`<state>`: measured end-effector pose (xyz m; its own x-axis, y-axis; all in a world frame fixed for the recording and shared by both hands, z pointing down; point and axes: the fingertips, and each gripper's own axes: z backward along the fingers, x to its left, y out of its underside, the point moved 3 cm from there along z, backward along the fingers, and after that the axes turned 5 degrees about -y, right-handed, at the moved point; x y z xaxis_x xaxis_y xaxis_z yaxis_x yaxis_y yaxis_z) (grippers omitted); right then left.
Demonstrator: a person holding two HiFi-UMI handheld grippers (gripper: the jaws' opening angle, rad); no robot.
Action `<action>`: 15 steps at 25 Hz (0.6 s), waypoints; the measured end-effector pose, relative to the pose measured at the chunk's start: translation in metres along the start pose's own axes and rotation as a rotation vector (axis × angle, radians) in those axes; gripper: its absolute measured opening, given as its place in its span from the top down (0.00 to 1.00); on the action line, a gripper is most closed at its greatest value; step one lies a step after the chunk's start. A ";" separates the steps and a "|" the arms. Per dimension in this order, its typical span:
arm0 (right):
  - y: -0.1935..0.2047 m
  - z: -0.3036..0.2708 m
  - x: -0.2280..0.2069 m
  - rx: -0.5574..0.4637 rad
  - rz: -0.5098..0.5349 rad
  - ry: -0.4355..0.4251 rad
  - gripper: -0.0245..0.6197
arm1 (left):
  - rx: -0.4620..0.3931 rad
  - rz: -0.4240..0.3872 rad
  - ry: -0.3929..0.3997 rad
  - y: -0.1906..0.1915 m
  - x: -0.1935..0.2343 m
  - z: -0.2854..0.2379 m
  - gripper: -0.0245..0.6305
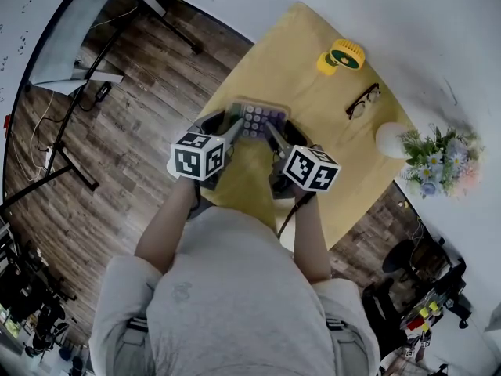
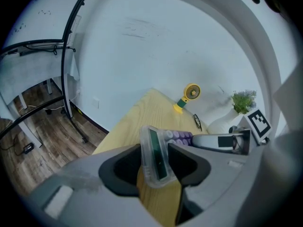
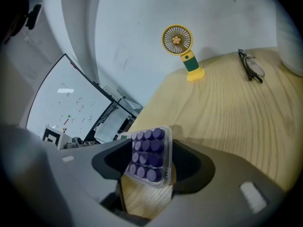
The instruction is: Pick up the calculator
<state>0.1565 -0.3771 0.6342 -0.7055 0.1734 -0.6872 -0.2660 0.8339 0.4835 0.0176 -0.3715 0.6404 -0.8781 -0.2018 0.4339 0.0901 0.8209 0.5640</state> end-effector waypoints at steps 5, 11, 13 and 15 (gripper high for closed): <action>-0.003 0.000 0.015 -0.010 0.056 -0.010 0.55 | -0.031 -0.036 -0.019 -0.008 0.002 0.012 0.68; -0.015 0.005 0.039 -0.076 0.133 0.001 0.54 | -0.101 -0.071 -0.026 -0.022 -0.002 0.033 0.68; -0.019 0.009 0.050 -0.096 0.171 0.002 0.52 | -0.129 -0.081 -0.030 -0.028 -0.004 0.042 0.68; -0.022 0.011 0.062 -0.116 0.203 -0.002 0.52 | -0.157 -0.087 -0.030 -0.034 -0.004 0.052 0.68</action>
<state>0.1262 -0.3790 0.5745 -0.7510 0.3327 -0.5704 -0.1925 0.7159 0.6711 -0.0066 -0.3707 0.5828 -0.8991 -0.2509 0.3588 0.0832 0.7068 0.7025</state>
